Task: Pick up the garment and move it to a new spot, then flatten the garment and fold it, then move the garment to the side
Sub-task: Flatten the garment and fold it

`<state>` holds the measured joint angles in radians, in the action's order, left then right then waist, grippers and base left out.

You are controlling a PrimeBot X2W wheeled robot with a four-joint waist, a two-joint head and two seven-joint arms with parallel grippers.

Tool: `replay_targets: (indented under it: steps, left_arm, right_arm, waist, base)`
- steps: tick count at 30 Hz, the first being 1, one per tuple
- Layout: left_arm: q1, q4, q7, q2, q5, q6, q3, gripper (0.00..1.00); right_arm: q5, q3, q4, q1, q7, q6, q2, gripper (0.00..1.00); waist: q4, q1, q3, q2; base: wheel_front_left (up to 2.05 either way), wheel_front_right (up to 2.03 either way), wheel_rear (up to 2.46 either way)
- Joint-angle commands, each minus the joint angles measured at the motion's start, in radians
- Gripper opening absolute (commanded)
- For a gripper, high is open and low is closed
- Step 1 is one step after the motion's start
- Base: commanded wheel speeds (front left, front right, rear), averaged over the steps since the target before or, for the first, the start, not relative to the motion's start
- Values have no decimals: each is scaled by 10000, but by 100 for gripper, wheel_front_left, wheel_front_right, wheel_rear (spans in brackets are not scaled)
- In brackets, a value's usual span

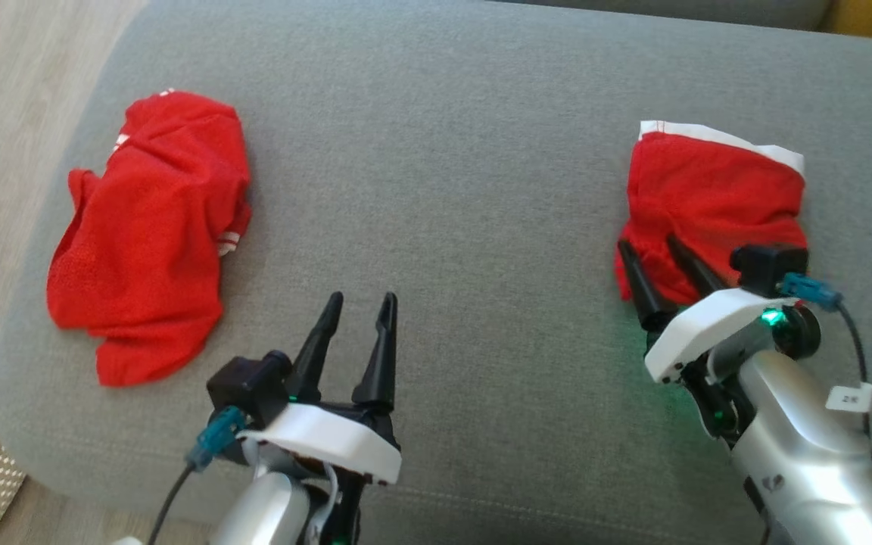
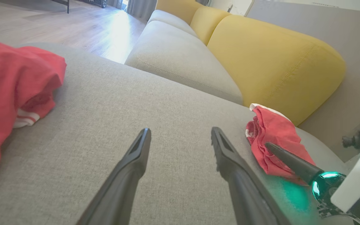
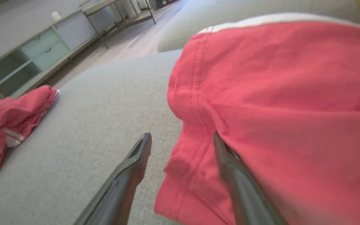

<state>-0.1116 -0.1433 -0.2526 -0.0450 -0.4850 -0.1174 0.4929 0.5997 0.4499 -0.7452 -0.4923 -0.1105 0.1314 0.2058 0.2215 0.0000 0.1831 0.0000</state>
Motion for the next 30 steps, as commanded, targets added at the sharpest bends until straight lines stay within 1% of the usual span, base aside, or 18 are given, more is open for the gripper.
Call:
replay_targets:
  steps: [1,5,8,11,14,15,17,19,21,23,26,30]
  left_arm:
    - [-496,331,-92,-52,-24,-30,-429,100]
    - [-531,434,-92,-52,44,-2,-630,100]
    - [-532,548,-92,-52,176,16,-814,100]
    - [-577,629,-92,-52,264,70,-955,100]
    - [-601,716,-92,-52,281,78,-1073,100]
    - [-601,716,-92,-52,281,78,-1073,100]
    - [-555,778,-92,-52,271,77,-1146,100]
    - [-484,814,-92,-52,268,109,-1196,100]
    - [-377,784,-92,-52,153,154,-1273,100]
    - [-275,707,-92,-52,127,205,-1324,100]
    - [-130,562,-92,-52,137,285,-1360,100]
    - [75,485,-92,-52,140,345,-1439,100]
  right_arm:
    - [213,197,512,-83,-345,-7,175,100]
    - [372,151,1085,108,-901,-7,497,100]
    - [228,-183,1425,272,-1197,-7,705,100]
    - [-496,-782,1521,475,-1398,-7,955,100]
    - [-1096,-1635,1800,840,-1483,-7,872,100]
    - [-1096,-1635,1800,840,-1483,-7,872,100]
    - [-1668,-2206,2187,1118,-1501,-7,809,100]
    - [-2216,-2945,2766,1486,-1506,-7,558,100]
    - [-2697,-3731,3308,1925,-1508,-7,127,100]
    - [-3218,-4177,3784,2381,-1509,-7,-282,100]
    - [-3826,-4558,4342,2961,-1510,-7,-785,100]
    - [-4576,-4772,4807,3488,-1511,-7,-1070,100]
  waist:
    - [-155,0,-116,0]
    - [-483,0,-345,0]
    - [-768,0,-466,0]
    - [-981,0,-562,0]
    - [-1155,0,-677,0]
    - [-1155,0,-677,0]
    - [-1274,0,-748,0]
    - [-1386,0,-788,0]
    - [-1486,0,-839,0]
    - [-1551,0,-858,0]
    - [-1619,0,-892,0]
    - [-1685,0,-908,0]
  base:
    - [0,0,0]
    - [0,0,0]
    - [0,0,0]
    - [0,0,0]
    - [0,0,0]
    - [0,0,0]
    - [0,0,0]
    - [0,0,0]
    - [0,0,0]
    - [0,0,0]
    - [0,0,0]
    - [0,0,0]
